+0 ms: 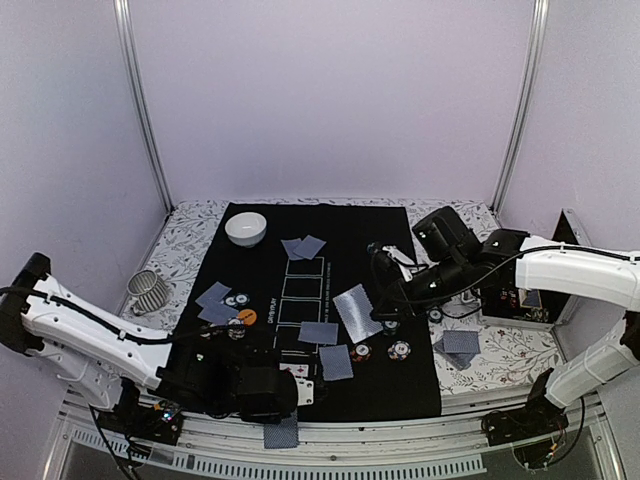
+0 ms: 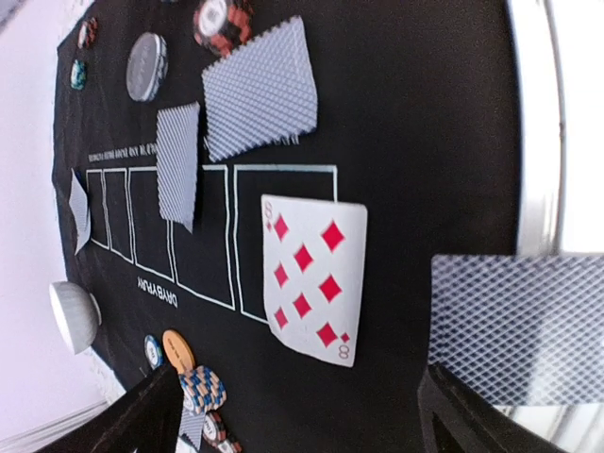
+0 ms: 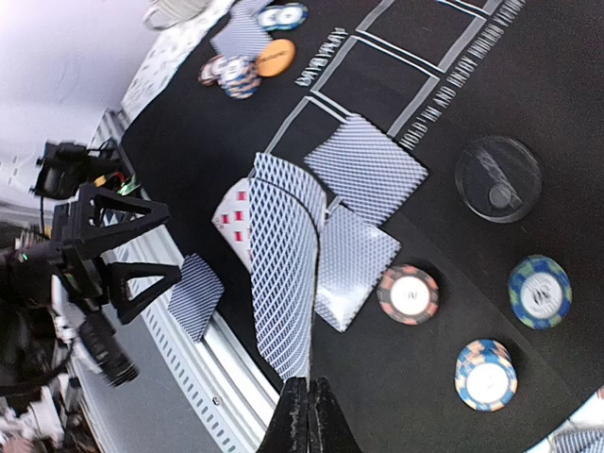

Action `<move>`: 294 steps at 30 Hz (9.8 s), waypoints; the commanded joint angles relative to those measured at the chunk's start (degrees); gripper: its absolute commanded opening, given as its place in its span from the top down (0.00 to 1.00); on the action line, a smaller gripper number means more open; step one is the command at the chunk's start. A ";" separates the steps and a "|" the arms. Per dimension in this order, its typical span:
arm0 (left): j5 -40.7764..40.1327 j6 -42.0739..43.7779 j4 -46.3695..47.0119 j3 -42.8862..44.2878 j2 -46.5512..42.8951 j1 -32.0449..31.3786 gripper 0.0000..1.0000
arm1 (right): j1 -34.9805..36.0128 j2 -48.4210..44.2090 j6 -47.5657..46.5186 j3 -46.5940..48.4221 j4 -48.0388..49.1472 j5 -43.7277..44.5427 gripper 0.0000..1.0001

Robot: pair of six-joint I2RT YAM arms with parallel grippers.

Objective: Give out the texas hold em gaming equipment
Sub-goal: Distribute the poker card in the community card area, then pass from the right arm to the left, then pass from the left arm to the right, then pass from the right arm to the left, then flop the poker card into the community card area.

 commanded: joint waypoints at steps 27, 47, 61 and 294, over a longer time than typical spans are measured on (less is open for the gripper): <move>52.13 -12.93 18.96 5.66 -20.95 26.81 0.61 | 18.51 3.81 -22.47 9.33 5.34 -3.74 0.98; 60.69 -15.90 18.28 1.24 -23.86 31.65 1.00 | 18.55 2.50 -23.13 8.23 5.43 -3.83 0.98; 62.97 -17.07 23.17 -2.59 -21.29 31.92 1.00 | 18.07 2.50 -22.72 6.04 6.71 -3.08 0.98; 12.21 41.01 33.54 -8.87 -7.47 28.07 1.00 | 2.35 -2.77 -26.10 1.33 11.45 1.23 0.36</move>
